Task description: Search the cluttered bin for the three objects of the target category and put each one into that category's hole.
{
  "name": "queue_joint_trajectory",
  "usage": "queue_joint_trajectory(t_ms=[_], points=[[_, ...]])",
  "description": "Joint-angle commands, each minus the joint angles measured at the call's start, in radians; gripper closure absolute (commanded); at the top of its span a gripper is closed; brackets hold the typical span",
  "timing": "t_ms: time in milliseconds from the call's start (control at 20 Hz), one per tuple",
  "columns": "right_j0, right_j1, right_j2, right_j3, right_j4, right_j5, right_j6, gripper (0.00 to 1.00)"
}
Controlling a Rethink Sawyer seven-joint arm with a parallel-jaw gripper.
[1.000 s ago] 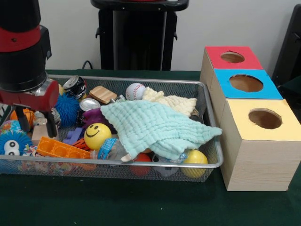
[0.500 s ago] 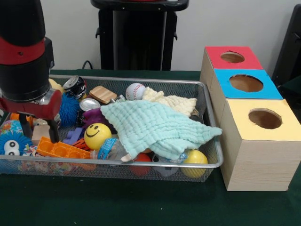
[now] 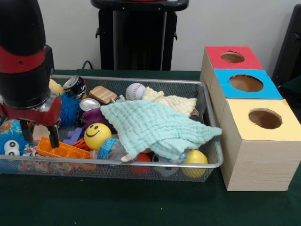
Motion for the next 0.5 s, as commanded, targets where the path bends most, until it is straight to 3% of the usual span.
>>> queue_joint_trajectory(t_ms=[50,500], points=[[0.007,0.051,0.033,-0.083,-0.073,0.044,-0.244,0.0],[0.012,0.053,0.021,-0.096,-0.075,0.06,-0.251,0.0]])
